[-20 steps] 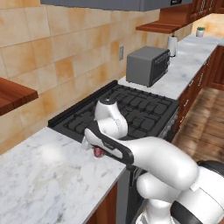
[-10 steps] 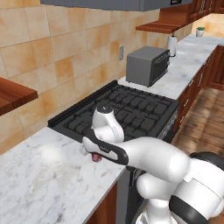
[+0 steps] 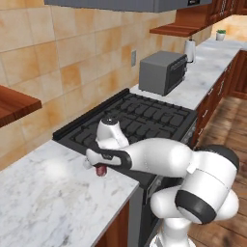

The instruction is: Four empty soda cans are scattered around the kitchen. Gather all the cans and cluster them next to the stove for recycling.

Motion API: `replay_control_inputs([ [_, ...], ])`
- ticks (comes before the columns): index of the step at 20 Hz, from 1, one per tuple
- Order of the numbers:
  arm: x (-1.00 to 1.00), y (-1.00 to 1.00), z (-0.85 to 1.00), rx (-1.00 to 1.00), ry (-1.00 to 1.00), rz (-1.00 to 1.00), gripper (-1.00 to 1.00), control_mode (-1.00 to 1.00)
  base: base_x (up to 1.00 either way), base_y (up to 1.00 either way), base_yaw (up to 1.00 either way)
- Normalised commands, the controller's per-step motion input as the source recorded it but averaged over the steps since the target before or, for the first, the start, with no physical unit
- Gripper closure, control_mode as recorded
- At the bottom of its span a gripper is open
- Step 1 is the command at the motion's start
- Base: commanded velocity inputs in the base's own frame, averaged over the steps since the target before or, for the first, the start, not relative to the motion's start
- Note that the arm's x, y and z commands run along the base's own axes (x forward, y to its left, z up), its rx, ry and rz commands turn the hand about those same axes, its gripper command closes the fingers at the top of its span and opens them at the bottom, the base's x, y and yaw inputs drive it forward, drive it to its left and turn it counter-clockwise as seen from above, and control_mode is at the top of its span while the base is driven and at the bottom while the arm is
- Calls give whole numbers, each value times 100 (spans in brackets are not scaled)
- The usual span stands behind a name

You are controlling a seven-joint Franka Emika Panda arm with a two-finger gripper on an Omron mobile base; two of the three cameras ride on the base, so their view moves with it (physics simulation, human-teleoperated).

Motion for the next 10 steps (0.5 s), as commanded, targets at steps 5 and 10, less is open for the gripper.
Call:
replay_control_inputs([
  [5,1,21,-23,-1,1,0,100,-100,0,0,0],
  [10,1,0,-13,-3,0,0,100,-100,0,0,0],
])
